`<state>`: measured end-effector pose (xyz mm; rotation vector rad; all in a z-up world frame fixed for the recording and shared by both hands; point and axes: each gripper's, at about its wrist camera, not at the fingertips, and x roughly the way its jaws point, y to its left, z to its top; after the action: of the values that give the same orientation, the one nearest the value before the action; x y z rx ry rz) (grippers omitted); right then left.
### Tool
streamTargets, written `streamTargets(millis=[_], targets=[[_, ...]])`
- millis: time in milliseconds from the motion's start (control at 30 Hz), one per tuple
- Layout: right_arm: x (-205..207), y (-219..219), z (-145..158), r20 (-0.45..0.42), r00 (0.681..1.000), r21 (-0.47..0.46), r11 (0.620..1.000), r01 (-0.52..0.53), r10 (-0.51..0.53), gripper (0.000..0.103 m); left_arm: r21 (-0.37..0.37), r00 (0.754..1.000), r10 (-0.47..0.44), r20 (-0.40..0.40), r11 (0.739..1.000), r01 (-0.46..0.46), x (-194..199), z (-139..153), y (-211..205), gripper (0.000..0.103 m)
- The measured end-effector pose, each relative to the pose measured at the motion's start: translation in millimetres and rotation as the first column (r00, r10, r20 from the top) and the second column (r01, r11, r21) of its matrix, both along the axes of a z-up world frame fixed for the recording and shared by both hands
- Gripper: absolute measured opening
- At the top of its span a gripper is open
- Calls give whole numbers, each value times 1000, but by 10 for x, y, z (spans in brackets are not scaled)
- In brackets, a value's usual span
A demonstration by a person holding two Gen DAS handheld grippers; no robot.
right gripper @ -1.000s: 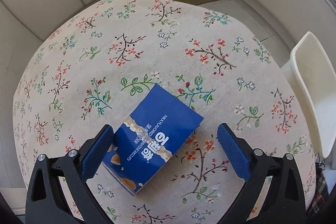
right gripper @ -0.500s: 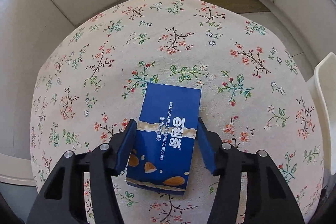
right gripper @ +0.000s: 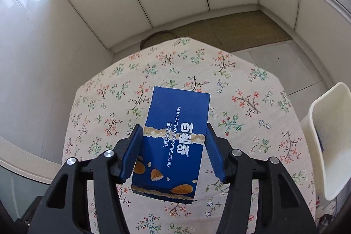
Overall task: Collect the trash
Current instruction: 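Carry the blue box with the right tool over the white bin, then open the right tool to drop the blue box into the bin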
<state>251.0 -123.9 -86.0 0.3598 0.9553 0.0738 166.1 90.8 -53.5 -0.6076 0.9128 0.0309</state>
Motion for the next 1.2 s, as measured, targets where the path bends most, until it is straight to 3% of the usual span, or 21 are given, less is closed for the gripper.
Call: streamTargets(millis=[167, 400, 600, 767, 1000, 1200], targets=[[-108, -316, 257, 62, 998, 14, 999, 29, -30, 56, 18, 999, -49, 5, 999, 49, 55, 1, -268, 92], [-346, -900, 546, 164, 982, -68, 992, 102, -90, 56, 48, 994, -111, 13, 993, 110, 88, -6, -605, 92], [-522, -1638, 513, 176, 966, -141, 966, 215, -189, 56, 63, 987, -160, 23, 985, 158, 98, 3, -917, 92], [-740, -2204, 450, 204, 942, -236, 920, 312, -267, 56, 90, 975, -219, 43, 973, 214, 103, 32, -1253, 92], [-963, -2671, 351, 206, 920, -291, 877, 383, -334, 56, 210, 938, -335, 83, 926, 312, 14, 65, -1808, 92], [-1062, -2792, 171, 196, 922, -382, 840, 385, -333, 57, 384, 889, -436, 139, 852, 357, -122, 111, -2258, 92]])
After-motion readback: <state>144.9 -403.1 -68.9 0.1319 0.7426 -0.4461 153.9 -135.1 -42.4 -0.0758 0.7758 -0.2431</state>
